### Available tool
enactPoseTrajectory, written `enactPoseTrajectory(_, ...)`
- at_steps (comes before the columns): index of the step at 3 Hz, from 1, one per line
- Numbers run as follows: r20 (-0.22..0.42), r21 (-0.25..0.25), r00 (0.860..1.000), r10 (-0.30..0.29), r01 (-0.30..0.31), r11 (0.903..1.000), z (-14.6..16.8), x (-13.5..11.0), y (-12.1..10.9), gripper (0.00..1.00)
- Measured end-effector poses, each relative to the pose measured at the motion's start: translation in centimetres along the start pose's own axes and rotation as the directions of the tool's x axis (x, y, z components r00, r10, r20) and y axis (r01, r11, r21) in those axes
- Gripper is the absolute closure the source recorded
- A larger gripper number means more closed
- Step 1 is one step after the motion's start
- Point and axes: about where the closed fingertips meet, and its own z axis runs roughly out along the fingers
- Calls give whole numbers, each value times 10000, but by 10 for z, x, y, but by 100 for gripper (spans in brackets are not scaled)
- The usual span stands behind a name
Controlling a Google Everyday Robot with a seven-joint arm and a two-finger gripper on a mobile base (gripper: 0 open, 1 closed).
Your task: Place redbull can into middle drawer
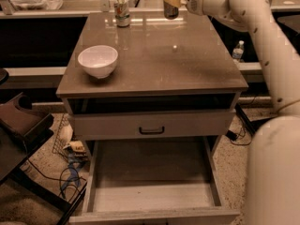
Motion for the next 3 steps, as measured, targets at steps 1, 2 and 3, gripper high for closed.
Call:
enactPoseTrajectory(1, 352, 705, 9973, -639, 613, 9956, -58, -54, 6, 100)
enactPoseTrajectory(2, 799, 1403, 9907, -1100, 981, 9852, -123, -117, 34, 100)
enactPoseTrajectory(3, 562, 1442, 9909, -1221, 1129, 9831, -168, -130, 82, 100)
